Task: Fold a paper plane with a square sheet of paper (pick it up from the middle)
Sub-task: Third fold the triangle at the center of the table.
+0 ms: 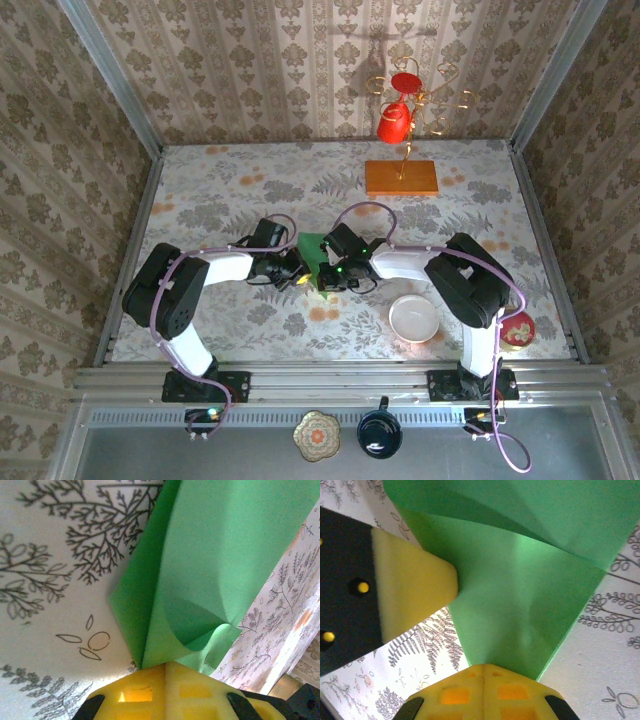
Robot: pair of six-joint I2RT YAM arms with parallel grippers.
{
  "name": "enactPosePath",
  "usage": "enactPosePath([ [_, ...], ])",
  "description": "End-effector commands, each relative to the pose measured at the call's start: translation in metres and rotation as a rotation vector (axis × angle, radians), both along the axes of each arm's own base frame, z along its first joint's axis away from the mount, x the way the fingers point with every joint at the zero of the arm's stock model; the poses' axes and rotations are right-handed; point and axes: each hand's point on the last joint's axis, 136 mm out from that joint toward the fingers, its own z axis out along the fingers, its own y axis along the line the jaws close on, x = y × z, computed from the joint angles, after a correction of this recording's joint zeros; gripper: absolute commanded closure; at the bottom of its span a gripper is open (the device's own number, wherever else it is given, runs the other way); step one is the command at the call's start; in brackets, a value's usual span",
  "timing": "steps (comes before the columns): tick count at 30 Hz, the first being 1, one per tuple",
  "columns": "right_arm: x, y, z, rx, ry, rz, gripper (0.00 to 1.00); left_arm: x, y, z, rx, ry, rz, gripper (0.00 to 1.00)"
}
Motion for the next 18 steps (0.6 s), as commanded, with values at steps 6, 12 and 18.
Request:
enactPosePath([
  [6,-0.016,-0.024,-0.035,-0.139,0.098,-0.013,1.00,0.003,-0.007,0.022,0.070,-0.138,-0.144,0.94],
  [12,-0.017,-0.025,-0.037,-0.139,0.105,-0.022,1.00,0.010,-0.011,0.018,0.099,-0.140,-0.162,0.94],
  [18,-0.017,-0.025,-0.037,-0.139,0.108,-0.029,1.00,0.025,-0.014,0.015,0.116,-0.143,-0.146,0.94],
])
